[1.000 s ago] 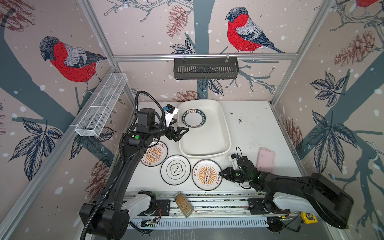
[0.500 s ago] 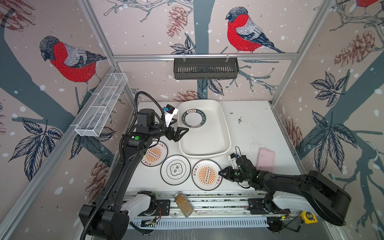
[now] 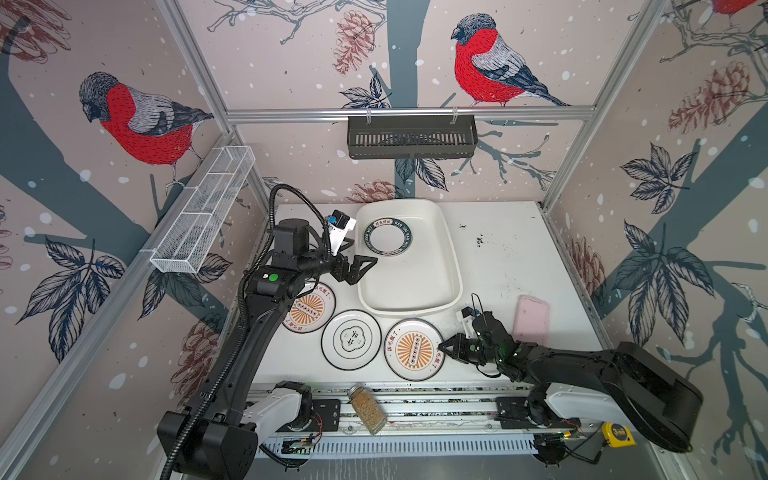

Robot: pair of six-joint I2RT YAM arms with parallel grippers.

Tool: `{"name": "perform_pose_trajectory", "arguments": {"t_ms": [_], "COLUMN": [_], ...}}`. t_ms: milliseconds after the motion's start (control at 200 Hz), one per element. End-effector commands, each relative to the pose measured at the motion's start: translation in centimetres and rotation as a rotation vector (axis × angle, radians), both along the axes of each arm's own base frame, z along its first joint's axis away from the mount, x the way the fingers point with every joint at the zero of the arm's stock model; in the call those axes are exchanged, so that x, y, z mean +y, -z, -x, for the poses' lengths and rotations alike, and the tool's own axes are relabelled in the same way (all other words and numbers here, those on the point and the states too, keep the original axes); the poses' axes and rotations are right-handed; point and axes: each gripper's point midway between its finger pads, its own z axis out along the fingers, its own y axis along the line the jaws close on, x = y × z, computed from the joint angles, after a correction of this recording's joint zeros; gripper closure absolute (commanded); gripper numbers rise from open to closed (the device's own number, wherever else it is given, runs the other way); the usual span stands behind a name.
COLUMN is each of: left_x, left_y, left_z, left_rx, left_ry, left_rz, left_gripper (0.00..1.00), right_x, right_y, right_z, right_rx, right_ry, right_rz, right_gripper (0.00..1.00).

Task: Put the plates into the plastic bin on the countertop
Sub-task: 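Close the right gripper on the plate edge and tilt it upright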

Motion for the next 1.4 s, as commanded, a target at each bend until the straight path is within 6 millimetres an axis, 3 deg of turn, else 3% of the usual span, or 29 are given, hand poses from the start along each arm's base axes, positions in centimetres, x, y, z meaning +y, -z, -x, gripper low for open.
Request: {"name": "perform_pose_trajectory", "arguments": {"t_ms": [0, 570, 1396], "left_x": [-0.2, -0.2, -0.2], "left_y": [-1.0, -1.3, -1.5], "left_z": [-0.1, 0.0, -0.1], "left_rx": [-0.037, -0.039, -0.038], "left_ry": [0.009, 0.01, 0.008], "left_rz": [0.016, 0.022, 0.027], "left_gripper": [0.02, 0.02, 0.02], "right_x": [-0.7, -0.3, -1.3], "right_y": [0.9, -0.9, -3.2], "right_z": [0.3, 0.5, 1.2], "right_rx": [0.021, -0.019, -0.038], "right_ry": [0.012, -0.003, -0.024], "right_rz": [0.037, -0.036, -0.081], "right_gripper": [0.85, 0.96, 0.98]}}
